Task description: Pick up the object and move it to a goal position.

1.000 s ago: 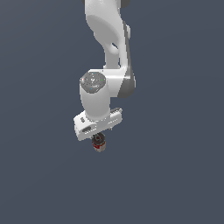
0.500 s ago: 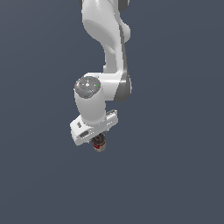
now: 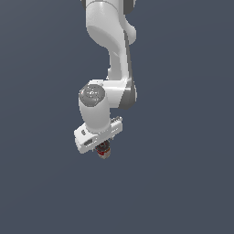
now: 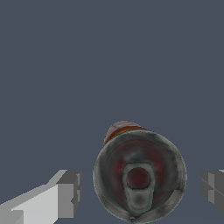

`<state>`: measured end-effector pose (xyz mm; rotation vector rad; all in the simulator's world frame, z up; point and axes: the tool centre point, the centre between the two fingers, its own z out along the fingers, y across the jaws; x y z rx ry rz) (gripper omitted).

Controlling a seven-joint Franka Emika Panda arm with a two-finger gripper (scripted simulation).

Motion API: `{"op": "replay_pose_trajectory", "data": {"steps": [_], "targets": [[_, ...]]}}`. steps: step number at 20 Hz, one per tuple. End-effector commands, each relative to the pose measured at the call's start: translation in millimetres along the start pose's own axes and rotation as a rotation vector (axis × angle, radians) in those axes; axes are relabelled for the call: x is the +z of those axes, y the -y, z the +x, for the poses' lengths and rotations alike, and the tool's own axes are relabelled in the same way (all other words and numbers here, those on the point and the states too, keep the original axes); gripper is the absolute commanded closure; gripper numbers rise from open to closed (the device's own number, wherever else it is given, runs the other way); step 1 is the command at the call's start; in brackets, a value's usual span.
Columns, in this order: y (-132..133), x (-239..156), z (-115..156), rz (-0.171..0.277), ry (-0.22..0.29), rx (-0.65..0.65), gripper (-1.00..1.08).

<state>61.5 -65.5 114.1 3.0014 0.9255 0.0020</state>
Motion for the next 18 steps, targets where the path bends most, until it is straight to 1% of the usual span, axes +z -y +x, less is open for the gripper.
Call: {"op": "replay_pose_trajectory", "data": {"steps": [1,6,11,12,18], "targets": [[1,14,-1,0.001,0.001,-0.001,-0.92],[1,35,-1,0.001,0.001,-0.003,-0.92],[0,37,0,0.001,0.001,-0.003,-0.92],[0,37,0,0.001,0.001,-0.003,1.08],[0,37,0,0.001,0.001,-0.003,1.08]]}}
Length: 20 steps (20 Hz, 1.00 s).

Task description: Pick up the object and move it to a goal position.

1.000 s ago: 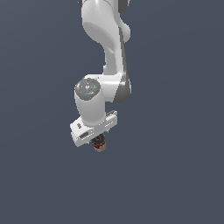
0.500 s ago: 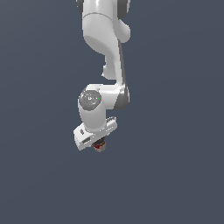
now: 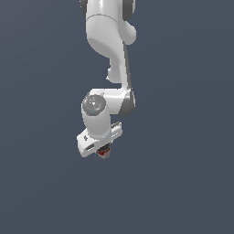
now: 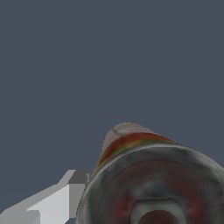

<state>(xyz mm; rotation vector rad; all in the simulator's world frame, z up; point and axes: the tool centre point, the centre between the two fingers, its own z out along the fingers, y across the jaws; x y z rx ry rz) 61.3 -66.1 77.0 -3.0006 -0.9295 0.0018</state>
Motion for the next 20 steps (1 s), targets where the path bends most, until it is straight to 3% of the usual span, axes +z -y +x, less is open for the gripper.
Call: {"op": "replay_pose_trajectory", "data": {"steps": [1,10,20], "targets": [[0,0,1,-0.001,-0.001,0.0,1.08],[10,-10,13,0.0,0.0,0.0,1.08],[54,-55,76,0.0,0.0,0.0,1.08]]}}
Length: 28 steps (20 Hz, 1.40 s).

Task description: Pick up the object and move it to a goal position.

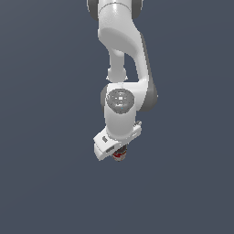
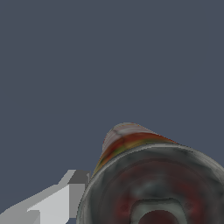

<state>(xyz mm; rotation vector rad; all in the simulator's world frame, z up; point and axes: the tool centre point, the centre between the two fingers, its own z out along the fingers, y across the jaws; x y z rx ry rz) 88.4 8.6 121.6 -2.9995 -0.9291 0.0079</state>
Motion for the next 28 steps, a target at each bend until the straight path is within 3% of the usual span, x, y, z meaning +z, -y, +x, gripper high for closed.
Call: {"op": "replay_pose_trajectory", "data": {"steps": [1,13,28], "targets": [[12,-16,19,-0.003,-0.004,0.0,1.08],[60,-67,93,-0.003,-0.004,0.0,1.08],[74,-83,117,-0.003,-0.004,0.0,1.08]]}}
